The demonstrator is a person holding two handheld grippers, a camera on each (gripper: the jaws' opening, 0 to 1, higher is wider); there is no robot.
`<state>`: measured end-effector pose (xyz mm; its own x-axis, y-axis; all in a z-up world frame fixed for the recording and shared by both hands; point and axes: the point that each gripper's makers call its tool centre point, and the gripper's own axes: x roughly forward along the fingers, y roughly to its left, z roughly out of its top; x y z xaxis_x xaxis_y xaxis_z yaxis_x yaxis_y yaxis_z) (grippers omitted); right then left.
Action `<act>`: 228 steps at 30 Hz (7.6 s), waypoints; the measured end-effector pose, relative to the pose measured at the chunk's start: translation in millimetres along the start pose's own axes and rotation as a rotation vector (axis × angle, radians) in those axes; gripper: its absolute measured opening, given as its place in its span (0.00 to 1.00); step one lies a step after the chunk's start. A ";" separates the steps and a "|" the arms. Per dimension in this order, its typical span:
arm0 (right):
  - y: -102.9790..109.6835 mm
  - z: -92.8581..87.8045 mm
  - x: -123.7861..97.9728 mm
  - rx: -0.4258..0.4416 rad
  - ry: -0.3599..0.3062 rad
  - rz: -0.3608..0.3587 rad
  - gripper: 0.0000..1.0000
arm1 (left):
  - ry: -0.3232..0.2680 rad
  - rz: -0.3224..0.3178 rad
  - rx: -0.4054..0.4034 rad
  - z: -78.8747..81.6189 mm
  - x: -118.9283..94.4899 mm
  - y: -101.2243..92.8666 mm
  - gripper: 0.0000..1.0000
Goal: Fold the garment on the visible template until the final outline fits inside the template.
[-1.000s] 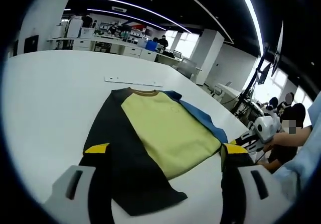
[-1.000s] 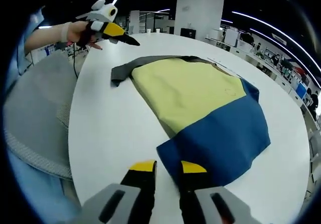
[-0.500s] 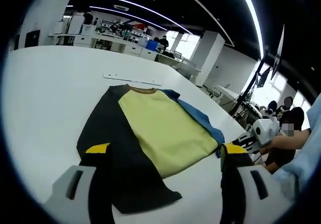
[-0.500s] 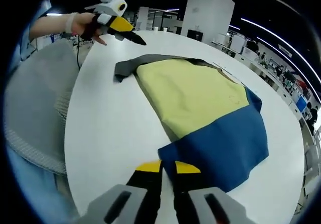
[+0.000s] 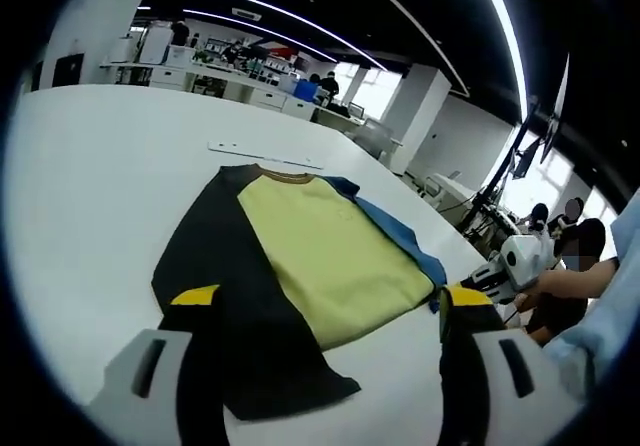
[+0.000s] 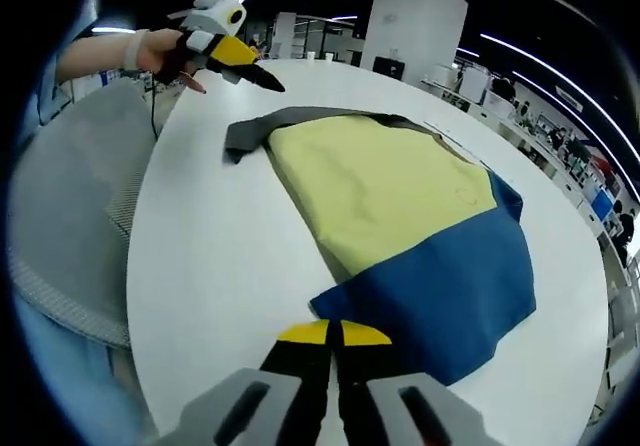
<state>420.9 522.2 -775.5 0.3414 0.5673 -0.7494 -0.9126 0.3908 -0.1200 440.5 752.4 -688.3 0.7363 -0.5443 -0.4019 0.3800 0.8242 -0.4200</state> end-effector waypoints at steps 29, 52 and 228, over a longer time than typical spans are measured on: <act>-130.3 49.8 -82.4 0.642 -0.302 -0.103 0.00 | -0.015 0.011 0.017 5.3 -11.8 7.5 0.81; -245.8 -31.1 -111.7 0.806 -0.213 -0.417 0.00 | -0.024 -0.010 0.011 12.8 3.5 9.3 0.80; -95.3 69.2 -73.4 0.230 -0.275 0.081 0.83 | 0.362 -0.024 0.540 -87.2 -14.3 -3.6 0.24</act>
<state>498.4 493.5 -664.0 0.3464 0.7646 -0.5434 -0.8754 0.4717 0.1057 379.8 743.6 -752.1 0.5247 -0.5043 -0.6858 0.6914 0.7225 -0.0022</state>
